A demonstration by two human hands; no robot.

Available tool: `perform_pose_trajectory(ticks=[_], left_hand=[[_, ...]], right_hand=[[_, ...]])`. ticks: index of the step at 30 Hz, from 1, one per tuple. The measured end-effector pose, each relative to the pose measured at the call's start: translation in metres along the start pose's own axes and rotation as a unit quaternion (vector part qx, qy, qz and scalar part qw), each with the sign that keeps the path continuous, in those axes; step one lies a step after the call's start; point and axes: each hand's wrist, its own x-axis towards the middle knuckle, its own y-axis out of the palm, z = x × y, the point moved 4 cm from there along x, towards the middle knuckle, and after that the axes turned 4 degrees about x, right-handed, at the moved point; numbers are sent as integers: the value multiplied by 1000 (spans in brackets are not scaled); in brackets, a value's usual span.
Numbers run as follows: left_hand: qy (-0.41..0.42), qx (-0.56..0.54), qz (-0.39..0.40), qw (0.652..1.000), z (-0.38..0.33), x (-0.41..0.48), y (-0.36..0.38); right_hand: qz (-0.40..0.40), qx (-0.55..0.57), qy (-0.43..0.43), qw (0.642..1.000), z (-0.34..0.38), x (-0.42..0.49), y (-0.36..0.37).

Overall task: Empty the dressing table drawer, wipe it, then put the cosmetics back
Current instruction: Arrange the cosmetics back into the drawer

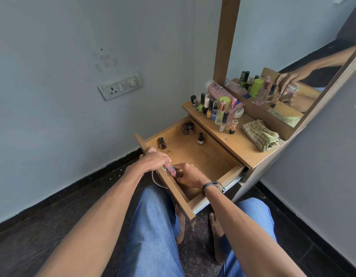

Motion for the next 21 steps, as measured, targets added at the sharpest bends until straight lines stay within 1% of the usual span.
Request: perform_pose_trajectory(ticks=[8,11,13,16,18,20,21], left_hand=[[12,8,-2,1000,-2,-3,0],[8,-3,-13,1000,0,-3,-1],[7,5,-12,1000,0,-3,-1],[10,17,-20,1000,0,-1,0],[10,19,-49,999,-9,-5,-5],[19,15,-97,995,-21,-10,-10],[31,-4,-115,993,-30,-13,-13]], right_hand=[[1,3,-3,1000,-1,0,0],[-6,-1,16,1000,-4,1,-1],[-25,-6,32,999,-5,2,-4],[-98,26,44,994,-3,-3,-17],[-164,46,33,985,0,-16,-32],[-253,55,10,966,2,-33,-55],[-309,55,-1,950,4,-43,-70]])
